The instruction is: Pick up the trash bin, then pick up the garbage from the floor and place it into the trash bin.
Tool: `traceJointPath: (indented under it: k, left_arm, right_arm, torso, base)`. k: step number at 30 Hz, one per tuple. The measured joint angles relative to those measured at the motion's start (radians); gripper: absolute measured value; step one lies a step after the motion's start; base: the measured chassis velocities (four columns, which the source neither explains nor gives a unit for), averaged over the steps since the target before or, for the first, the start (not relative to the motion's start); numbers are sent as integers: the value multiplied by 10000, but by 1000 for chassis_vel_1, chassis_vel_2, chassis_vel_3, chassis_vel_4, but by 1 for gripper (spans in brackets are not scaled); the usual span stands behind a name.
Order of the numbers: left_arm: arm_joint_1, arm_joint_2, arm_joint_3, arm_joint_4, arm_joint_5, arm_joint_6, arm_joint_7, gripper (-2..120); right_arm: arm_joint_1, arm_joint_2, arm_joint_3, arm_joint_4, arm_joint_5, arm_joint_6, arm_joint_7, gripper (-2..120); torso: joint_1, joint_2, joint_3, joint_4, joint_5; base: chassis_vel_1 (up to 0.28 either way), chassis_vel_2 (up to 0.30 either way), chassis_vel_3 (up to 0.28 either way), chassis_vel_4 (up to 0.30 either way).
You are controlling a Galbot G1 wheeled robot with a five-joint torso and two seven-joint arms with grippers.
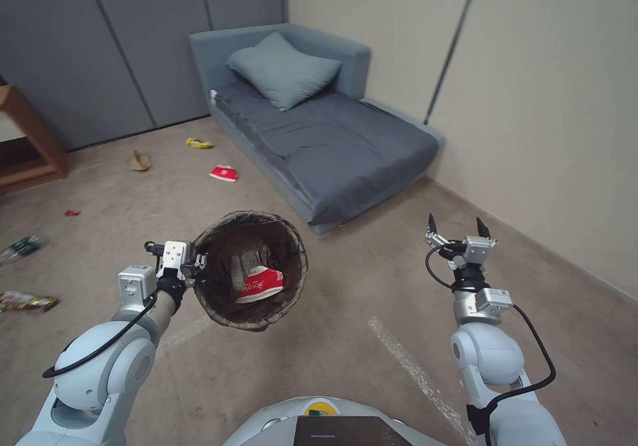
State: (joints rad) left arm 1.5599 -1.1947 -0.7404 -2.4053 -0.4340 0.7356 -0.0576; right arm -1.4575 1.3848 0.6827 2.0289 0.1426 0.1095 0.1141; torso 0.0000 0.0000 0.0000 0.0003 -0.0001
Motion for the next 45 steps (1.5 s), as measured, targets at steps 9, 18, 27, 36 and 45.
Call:
traceJointPath:
  k: [9, 18, 27, 36, 45]
  left_arm:
    - [-30, 21, 54, 40, -1, 0, 0, 0]
    - [-4, 32, 50, 40, -3, -1, -5, 0]
    - [-1, 19, 49, 40, -40, -1, -2, 0]
    - [-3, -1, 39, 61, -129, -21, 13, 0]
    - [1, -22, 19, 138, 36, -60, 67, 0]
  right_arm:
    - [21, -16, -1, -92, -3, 52, -2, 100]
    - [69, -21, -23, -130, -1, 66, -2, 100]
    - [65, -20, -29, -151, -2, 81, 0, 100]
    - [65, 5, -12, -179, -4, 83, 11, 100]
    - [8, 22, -48, -150, -13, -93, 26, 100]
  torso:
    - [0, 0, 0, -5, 1]
    - [1, 0, 0, -1, 1]
    - [1, 0, 0, -4, 1]
    - [0, 0, 0, -1, 1]
    - [0, 0, 0, -6, 0]
  base:
    - [116, 113, 123, 123]
    - [133, 137, 126, 125]
    - [114, 121, 130, 126]
    - [121, 124, 125, 127]
    - [56, 44, 48, 56]
